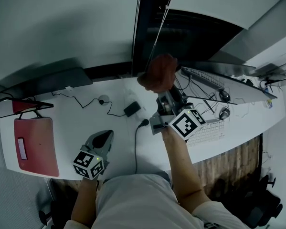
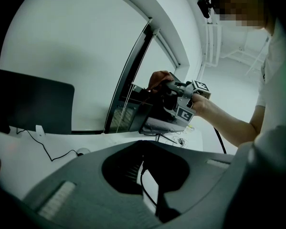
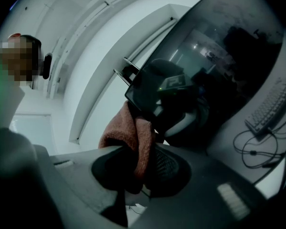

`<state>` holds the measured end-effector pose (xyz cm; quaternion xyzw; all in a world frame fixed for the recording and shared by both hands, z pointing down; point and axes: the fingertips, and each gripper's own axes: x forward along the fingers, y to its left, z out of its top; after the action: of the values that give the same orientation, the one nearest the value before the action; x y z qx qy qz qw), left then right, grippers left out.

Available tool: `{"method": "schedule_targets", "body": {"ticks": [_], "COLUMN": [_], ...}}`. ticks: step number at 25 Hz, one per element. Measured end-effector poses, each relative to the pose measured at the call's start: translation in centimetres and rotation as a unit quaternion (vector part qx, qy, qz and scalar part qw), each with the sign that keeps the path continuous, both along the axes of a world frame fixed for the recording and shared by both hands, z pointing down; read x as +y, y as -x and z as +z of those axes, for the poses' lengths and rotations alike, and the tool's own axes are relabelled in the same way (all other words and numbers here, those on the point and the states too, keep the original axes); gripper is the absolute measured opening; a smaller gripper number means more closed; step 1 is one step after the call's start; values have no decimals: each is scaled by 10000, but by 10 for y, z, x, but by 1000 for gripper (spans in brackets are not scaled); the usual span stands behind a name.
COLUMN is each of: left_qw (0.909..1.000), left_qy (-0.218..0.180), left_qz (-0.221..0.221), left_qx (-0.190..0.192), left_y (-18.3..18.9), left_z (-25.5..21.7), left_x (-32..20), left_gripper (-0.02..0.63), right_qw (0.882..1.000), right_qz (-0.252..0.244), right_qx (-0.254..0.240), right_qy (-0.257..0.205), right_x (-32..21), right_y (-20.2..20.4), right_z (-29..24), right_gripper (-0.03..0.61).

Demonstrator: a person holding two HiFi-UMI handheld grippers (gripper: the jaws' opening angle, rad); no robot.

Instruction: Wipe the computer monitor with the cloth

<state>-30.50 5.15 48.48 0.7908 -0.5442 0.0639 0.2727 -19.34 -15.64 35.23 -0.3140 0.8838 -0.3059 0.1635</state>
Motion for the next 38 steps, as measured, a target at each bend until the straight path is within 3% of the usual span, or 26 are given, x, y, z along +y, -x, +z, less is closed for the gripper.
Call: {"method": "schedule_targets", "body": {"ticks": [10,24,38], "left_qw": [10000,9990,9961], "left_qy": [86,362,682], "left_qz": [20,-275,-547], "left_qx": [33,-51,-118], "left_y": [0,5,-6], "left_z": [8,25,42], "left_x": [2,17,32], "left_gripper": [9,9,9], "right_qw": [9929,9773,9605], "right_qz": [188,251,230], "right_qx": [-1007,-1422,-1167], "right_qy": [609,1553,2514], "right_x": [-9,-15,-22], "right_y": [-11,-15,-13], "right_z": [18,95,198], "right_gripper": [92,92,92]}}
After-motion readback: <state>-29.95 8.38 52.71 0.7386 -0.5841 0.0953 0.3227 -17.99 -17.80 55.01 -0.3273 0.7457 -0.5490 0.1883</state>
